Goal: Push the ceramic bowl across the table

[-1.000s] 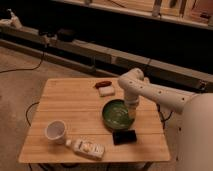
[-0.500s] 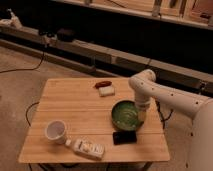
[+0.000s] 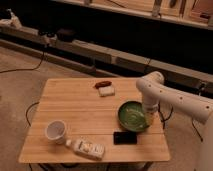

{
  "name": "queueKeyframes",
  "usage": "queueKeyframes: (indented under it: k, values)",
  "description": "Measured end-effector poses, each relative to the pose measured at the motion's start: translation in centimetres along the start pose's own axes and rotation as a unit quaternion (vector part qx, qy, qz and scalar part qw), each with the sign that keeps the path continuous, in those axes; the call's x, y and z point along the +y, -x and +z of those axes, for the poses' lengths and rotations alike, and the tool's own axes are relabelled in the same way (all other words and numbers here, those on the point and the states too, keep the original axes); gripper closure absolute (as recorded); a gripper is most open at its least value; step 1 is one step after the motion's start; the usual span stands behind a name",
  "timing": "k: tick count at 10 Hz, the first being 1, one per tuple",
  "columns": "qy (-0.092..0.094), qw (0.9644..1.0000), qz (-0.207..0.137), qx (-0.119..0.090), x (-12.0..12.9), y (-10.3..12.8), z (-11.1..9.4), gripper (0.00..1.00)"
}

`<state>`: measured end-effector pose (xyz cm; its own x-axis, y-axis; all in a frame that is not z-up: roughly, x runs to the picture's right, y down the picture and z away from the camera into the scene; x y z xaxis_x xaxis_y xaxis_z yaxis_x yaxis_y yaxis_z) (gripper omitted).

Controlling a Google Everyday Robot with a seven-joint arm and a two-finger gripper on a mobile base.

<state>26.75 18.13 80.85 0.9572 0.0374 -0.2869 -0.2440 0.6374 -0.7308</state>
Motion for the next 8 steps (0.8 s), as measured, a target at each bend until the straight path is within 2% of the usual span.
queueKeyframes:
  k: [2,4,5,6,8]
  values:
    - [-0.002,1.0,0.0,-0.004,-0.04,0.0,-0.06,0.52]
    - [-0.002,1.0,-0.003,-0.004,-0.06,0.22,-0.1,0.31]
    - [-0.001,1.0,-0.002,-0.005,0.0,0.27,-0.1,0.24]
    - [-0.001,1.0,-0.002,-0.005,-0.01,0.25,-0.1,0.2]
    - [-0.001,1.0,-0.002,-0.005,-0.02,0.24,-0.1,0.2]
